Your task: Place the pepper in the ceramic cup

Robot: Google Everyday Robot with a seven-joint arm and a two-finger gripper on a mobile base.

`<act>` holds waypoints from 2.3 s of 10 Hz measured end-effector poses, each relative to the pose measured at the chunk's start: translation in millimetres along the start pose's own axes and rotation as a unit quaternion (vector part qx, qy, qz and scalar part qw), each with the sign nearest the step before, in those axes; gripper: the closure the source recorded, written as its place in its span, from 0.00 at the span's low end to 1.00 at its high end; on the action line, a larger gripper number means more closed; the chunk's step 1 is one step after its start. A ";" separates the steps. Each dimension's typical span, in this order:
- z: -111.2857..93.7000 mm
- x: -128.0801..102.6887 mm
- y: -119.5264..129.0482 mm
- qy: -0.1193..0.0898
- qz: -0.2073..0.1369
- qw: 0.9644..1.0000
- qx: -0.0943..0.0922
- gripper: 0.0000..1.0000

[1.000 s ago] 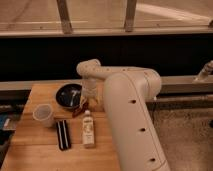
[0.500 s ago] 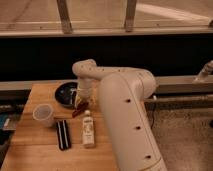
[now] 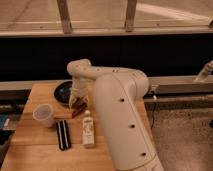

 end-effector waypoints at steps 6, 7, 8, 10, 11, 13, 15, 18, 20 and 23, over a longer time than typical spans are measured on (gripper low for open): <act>15.1 14.9 -5.2 0.025 -0.006 1.000 -0.003 0.45; 16.8 15.7 -0.8 0.025 -0.017 1.000 -0.001 0.54; 18.2 15.8 2.9 0.025 -0.025 0.999 -0.001 0.66; 19.7 15.1 6.0 0.024 -0.032 0.999 -0.001 0.82; 19.9 13.5 6.6 0.023 -0.034 0.999 -0.003 0.92; 19.8 7.3 8.7 0.017 -0.036 0.999 -0.009 1.00; 20.6 5.1 6.0 0.016 -0.034 0.999 -0.014 1.00; 21.6 7.0 -6.6 0.016 -0.025 1.000 -0.007 1.00; 21.1 8.1 -7.0 0.015 -0.024 1.000 -0.005 1.00; -12.3 22.3 -39.9 -0.026 0.005 1.000 -0.001 1.00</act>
